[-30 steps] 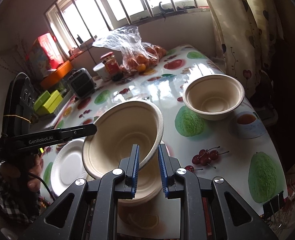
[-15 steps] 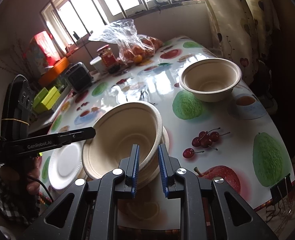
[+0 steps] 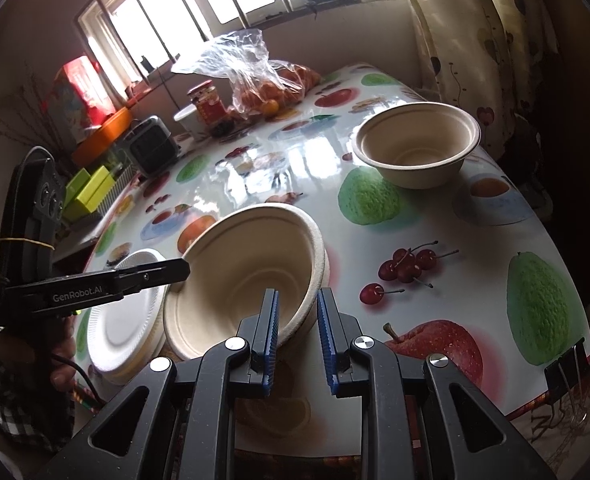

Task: Organize plates and bowls

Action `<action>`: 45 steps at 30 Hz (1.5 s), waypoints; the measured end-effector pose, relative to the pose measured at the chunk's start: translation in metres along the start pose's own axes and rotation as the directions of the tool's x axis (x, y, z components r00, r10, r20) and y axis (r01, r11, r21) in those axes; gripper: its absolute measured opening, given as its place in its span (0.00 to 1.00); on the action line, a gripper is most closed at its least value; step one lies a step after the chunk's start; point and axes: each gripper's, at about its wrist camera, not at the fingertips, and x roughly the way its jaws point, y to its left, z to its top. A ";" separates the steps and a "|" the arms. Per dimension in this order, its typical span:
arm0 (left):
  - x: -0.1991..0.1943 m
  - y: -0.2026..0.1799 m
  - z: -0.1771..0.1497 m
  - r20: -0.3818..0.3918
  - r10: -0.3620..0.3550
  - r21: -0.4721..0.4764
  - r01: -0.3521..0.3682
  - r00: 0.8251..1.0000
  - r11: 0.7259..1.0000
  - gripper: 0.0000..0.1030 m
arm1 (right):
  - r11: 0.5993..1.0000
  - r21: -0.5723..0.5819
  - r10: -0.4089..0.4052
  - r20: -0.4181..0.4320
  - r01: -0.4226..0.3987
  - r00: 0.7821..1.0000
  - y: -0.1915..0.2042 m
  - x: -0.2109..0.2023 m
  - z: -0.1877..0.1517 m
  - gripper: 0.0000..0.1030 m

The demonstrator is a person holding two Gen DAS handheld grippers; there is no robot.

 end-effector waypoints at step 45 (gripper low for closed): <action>0.004 0.002 0.003 0.000 0.008 -0.009 -0.008 1.000 1.000 0.21 | 1.000 0.001 -0.008 -0.004 0.008 1.000 -0.001 0.007 -0.001 0.27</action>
